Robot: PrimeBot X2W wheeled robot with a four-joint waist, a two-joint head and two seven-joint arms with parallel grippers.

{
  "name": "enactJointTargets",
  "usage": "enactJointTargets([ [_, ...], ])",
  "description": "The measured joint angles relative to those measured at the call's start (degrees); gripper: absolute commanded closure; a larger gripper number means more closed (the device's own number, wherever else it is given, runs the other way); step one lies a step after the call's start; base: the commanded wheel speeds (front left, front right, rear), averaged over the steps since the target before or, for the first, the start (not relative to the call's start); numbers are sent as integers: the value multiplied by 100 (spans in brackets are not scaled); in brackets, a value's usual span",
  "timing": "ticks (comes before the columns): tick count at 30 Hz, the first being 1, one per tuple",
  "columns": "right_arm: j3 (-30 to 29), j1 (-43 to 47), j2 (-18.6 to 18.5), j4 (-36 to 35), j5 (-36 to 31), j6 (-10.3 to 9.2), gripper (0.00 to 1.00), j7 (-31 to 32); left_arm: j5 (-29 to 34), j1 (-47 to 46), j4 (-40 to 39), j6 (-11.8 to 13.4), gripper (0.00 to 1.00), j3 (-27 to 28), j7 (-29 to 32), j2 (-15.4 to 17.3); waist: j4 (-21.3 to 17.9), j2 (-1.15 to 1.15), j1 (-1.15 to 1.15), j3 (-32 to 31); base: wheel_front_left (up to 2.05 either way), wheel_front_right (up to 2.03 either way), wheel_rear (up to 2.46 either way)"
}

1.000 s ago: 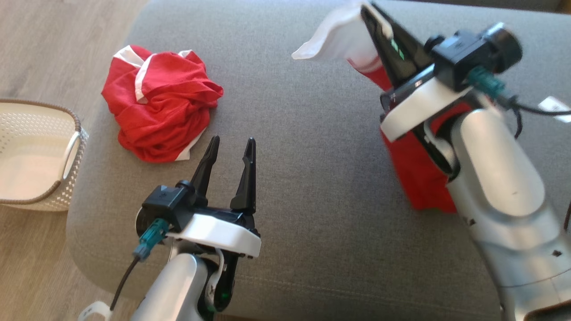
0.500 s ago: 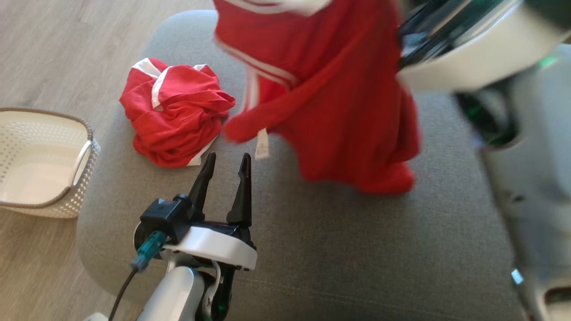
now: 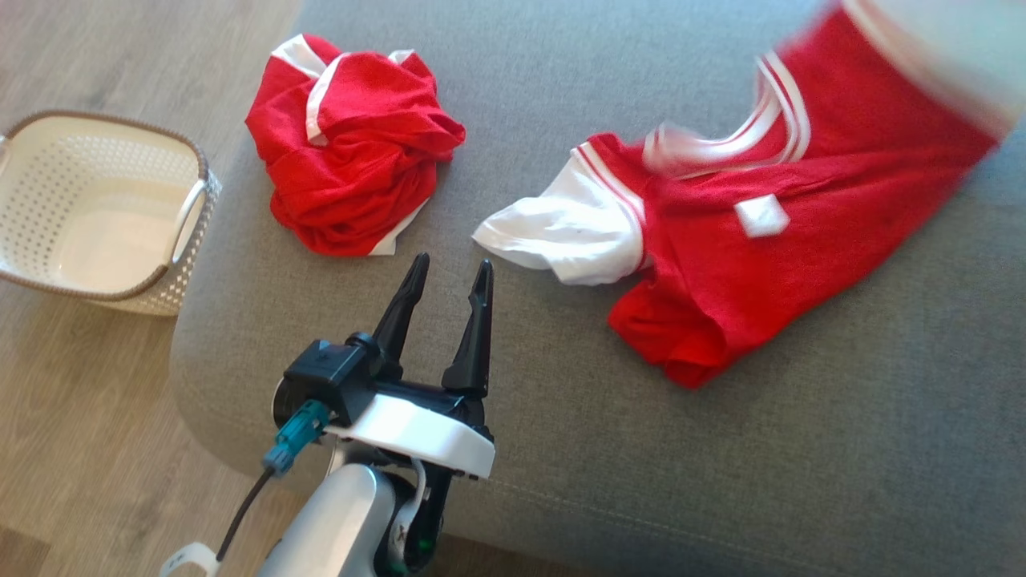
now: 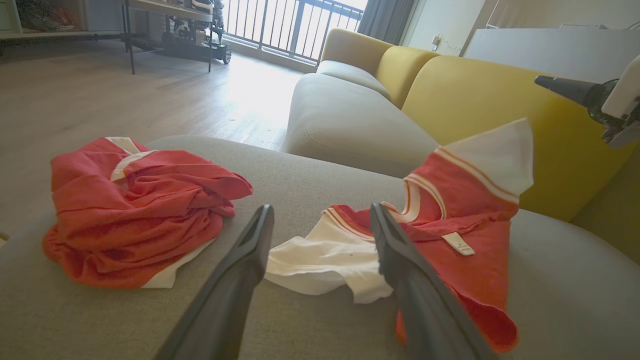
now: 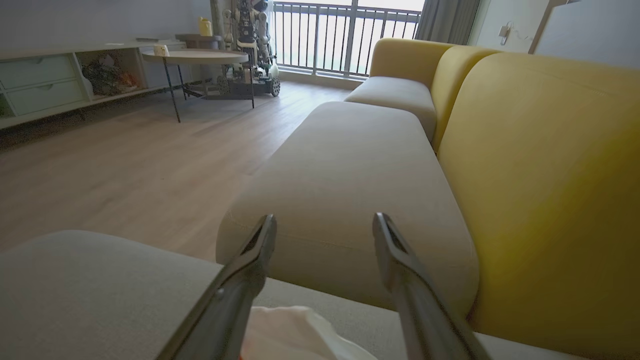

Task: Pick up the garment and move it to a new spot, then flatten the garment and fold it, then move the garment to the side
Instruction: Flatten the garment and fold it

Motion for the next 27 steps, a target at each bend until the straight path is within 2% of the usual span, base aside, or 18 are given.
enactJointTargets([
  [2, -34, -62, 48, 208, -158, 0, 0, -58, 1, -2, -3, 5, 0, 3, 0, 1, 8, 0, 0, 55, 0, 0, 0],
  [6, 84, -105, 413, 716, -363, 1, 0, -405, 2, -25, 15, 7, 0, 15, 0, 1, -109, 0, 0, 165, 0, 0, 0],
  [12, 568, -32, 734, 591, 54, 1, 0, -1220, 5, -198, 21, 3, 0, 210, 0, 1, -521, 0, 0, 96, 0, 0, 0],
  [18, 981, 841, 907, -581, 656, 1, 0, -1566, 68, -196, 82, -27, 0, 404, 0, -1, -1024, 0, 0, -161, 0, 0, 0],
  [23, 609, 2338, 1035, -1970, 925, 1, 0, -1642, 174, -135, 155, -79, 0, 565, 0, 1, -1469, 0, 0, -409, 0, 0, 0],
  [27, 191, 3600, 1352, -3000, 720, 1, 0, -1666, 231, -1, 320, -100, 0, 617, 0, -2, -1848, 0, 0, -530, 0, 0, 0],
])
